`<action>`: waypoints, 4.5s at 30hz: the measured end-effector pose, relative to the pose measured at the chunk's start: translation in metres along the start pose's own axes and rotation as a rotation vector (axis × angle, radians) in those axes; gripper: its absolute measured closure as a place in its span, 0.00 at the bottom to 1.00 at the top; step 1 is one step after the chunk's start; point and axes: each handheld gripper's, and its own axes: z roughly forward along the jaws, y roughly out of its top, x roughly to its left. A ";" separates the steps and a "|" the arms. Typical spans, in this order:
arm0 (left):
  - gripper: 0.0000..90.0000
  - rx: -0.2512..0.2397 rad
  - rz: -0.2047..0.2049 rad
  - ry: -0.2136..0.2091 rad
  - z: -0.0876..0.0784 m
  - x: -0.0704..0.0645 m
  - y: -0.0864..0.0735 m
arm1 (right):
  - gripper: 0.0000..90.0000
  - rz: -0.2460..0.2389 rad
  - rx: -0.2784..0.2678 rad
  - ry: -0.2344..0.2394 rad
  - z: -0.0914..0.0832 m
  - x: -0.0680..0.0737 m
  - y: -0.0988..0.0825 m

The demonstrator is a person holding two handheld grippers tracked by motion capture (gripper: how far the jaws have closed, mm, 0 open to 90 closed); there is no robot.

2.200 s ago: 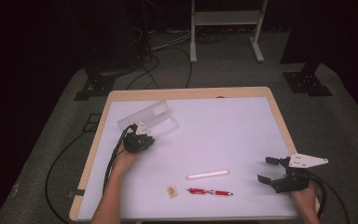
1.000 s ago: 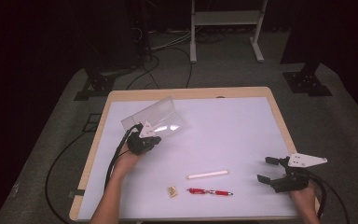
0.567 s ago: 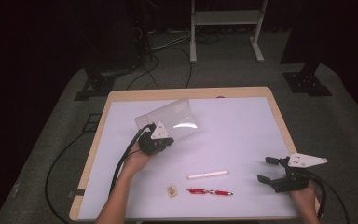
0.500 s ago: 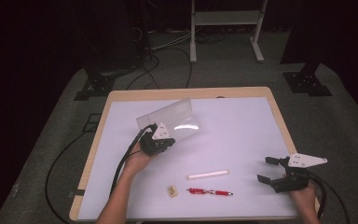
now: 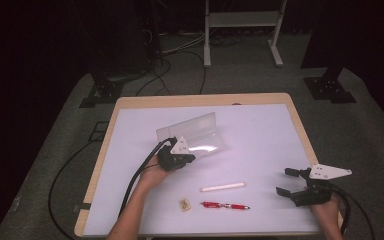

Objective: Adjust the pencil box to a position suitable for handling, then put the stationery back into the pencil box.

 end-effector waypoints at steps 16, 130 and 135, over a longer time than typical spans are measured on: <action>0.99 -0.019 0.040 -0.108 0.008 -0.015 0.005 | 0.15 0.000 -0.003 0.002 0.000 0.000 0.000; 0.51 -0.071 0.002 -0.179 0.026 -0.070 0.021 | 0.15 0.003 0.021 0.015 0.002 -0.001 0.001; 0.53 -0.066 0.006 -0.203 0.031 -0.072 0.022 | 0.15 0.002 0.020 0.016 0.002 -0.001 0.000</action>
